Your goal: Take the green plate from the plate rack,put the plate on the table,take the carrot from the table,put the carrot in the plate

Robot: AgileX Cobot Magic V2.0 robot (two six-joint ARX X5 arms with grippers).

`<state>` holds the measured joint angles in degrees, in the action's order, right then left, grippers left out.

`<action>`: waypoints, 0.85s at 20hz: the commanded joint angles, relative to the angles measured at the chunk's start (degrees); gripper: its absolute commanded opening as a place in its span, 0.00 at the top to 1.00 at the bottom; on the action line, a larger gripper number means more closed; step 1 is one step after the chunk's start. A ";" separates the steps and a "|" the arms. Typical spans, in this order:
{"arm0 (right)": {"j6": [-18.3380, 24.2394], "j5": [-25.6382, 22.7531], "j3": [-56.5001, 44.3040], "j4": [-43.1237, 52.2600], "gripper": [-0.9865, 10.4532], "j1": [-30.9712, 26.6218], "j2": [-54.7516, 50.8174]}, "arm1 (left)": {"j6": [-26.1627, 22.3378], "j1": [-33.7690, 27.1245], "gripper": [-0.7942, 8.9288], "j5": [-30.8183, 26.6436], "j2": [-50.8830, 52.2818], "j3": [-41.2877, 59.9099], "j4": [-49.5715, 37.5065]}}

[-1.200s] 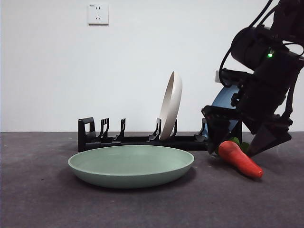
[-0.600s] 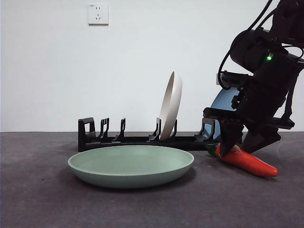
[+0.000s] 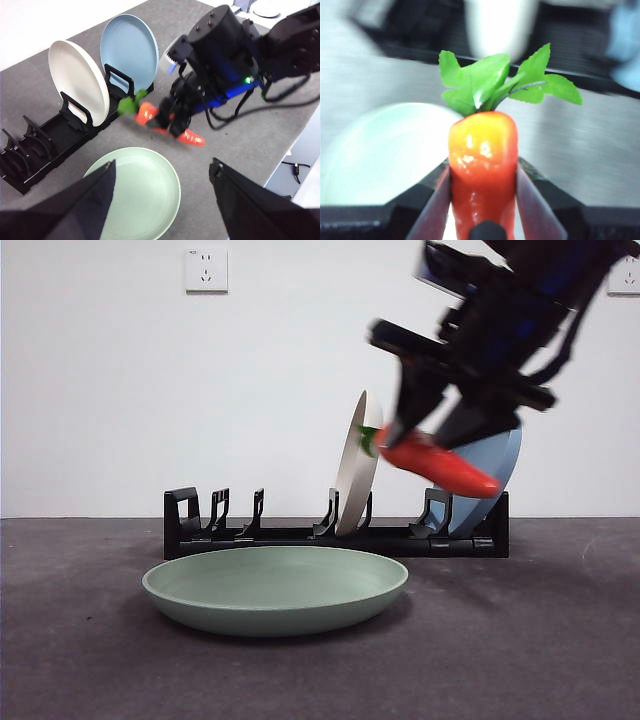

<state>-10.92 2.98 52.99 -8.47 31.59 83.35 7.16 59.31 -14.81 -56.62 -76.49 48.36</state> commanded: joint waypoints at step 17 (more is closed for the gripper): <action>-5.51 0.09 11.21 8.44 0.92 10.16 24.92 | 0.15 0.11 0.59 -0.11 0.07 0.22 2.36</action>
<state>-16.71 3.01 64.29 -0.45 41.63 107.68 7.16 59.31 -14.81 -56.62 -76.49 50.89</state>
